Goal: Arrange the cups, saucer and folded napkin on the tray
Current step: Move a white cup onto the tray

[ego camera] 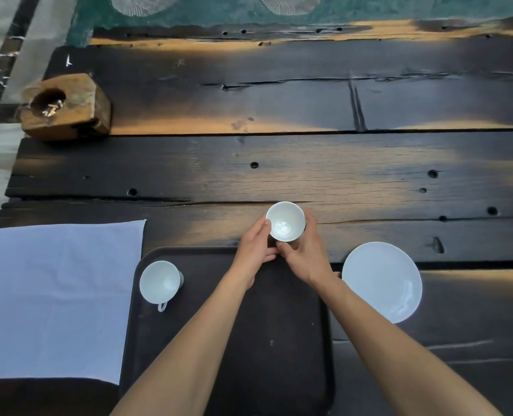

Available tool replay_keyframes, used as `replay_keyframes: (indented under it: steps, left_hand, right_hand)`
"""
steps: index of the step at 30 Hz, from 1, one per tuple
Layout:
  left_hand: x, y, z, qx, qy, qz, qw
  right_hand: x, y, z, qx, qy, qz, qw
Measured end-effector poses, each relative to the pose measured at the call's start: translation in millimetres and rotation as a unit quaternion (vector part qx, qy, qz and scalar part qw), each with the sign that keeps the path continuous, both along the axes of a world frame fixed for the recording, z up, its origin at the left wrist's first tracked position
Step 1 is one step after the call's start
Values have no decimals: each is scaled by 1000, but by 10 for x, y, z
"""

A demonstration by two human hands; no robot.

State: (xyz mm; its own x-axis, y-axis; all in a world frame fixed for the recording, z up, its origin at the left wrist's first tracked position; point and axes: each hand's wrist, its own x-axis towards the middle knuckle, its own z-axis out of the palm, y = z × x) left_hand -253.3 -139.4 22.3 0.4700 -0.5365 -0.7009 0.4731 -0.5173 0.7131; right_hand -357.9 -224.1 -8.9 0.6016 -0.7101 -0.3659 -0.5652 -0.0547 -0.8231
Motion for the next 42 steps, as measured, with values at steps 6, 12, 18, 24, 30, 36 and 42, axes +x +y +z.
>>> replay_keyframes:
  steps: [6, 12, 18, 24, 30, 36, 42]
  left_hand:
    - [-175, 273, 66, 3, -1, 11, 1000]
    - [-363, 508, 138, 11, 19, 25, 999]
    - [-555, 705, 118, 19, 41, 38, 998]
    - [-654, 809, 82, 38, 62, 48, 996]
    - [-703, 848, 38, 45, 69, 45, 996]
    - [-759, 885, -33, 50, 80, 46, 994]
    - [-772, 875, -77, 53, 87, 52, 993]
  right_hand:
    - [-181, 244, 61, -5, 11, 16, 1000]
    - [-378, 462, 84, -7, -2, 8, 1000]
    - [-548, 662, 68, 13, 7, 17, 1000]
    - [-635, 743, 18, 34, 36, 39, 998]
    - [-686, 790, -40, 38, 42, 44, 997]
    - [-750, 816, -75, 37, 49, 49, 997]
    - [-746, 815, -87, 35, 48, 45, 997]
